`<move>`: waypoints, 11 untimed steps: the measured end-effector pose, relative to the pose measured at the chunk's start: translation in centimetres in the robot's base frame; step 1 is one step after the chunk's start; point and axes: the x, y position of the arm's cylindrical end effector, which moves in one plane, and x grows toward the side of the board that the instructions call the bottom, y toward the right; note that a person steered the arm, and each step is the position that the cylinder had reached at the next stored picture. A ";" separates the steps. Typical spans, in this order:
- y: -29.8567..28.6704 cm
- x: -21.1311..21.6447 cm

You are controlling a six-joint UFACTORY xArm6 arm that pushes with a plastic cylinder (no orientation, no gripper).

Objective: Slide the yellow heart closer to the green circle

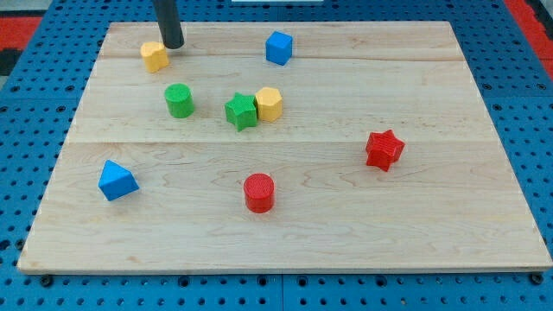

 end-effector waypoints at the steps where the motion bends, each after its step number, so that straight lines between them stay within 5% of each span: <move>1: -0.2 0.0; 3: -7.7 0.9; 6: 0.5 0.8; 8: 8.0 6.9; 10: 3.6 0.2; 11: 1.6 1.1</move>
